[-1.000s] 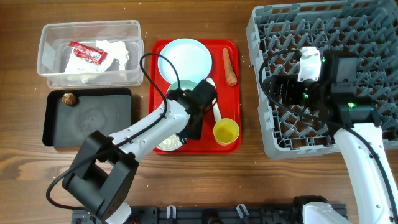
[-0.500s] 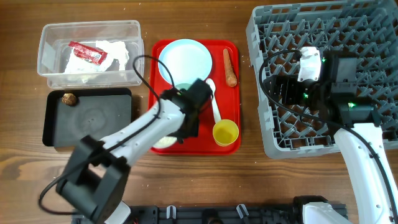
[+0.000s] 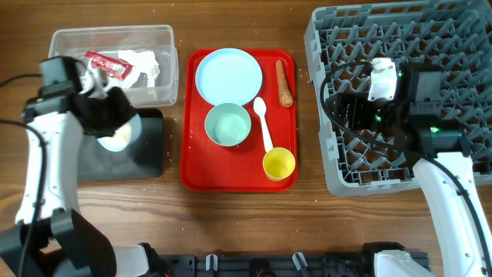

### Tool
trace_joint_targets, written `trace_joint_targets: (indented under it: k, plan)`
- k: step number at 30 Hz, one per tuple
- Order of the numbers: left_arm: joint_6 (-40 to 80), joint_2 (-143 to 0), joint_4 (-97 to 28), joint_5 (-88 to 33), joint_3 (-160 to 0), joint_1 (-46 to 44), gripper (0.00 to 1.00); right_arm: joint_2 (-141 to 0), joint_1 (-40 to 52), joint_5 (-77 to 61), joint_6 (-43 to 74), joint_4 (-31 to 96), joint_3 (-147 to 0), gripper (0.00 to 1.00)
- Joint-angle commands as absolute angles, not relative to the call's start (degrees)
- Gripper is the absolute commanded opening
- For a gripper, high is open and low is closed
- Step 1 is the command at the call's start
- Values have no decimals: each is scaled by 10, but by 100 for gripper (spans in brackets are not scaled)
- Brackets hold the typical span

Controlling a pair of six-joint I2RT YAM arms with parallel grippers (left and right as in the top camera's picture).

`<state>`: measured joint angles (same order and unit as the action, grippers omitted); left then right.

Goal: Sort waste into correct bins and load items into the dishwasher rack
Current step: 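Grasp the light-blue rice bowl with the left gripper, pour rice onto black tray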

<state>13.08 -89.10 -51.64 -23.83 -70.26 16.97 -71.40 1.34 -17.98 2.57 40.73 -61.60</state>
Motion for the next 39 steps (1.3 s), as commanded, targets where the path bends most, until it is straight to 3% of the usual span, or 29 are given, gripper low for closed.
trace_joint_targets:
  k: [1, 8, 21, 39]
  plan:
    - [58, -949, -491, -380, -712, 239, 4, -718, 13, -178, 30, 408, -623, 100]
    - [-58, -1095, -526, -714, -712, 340, 4, -718, 13, -178, 30, 412, -623, 100]
    - [-73, -1095, -623, -901, -712, 404, 4, -718, 13, -178, 30, 412, -623, 100]
    - [-23, -1092, -614, -903, -712, 404, 4, -718, 13, -178, 30, 410, -623, 100]
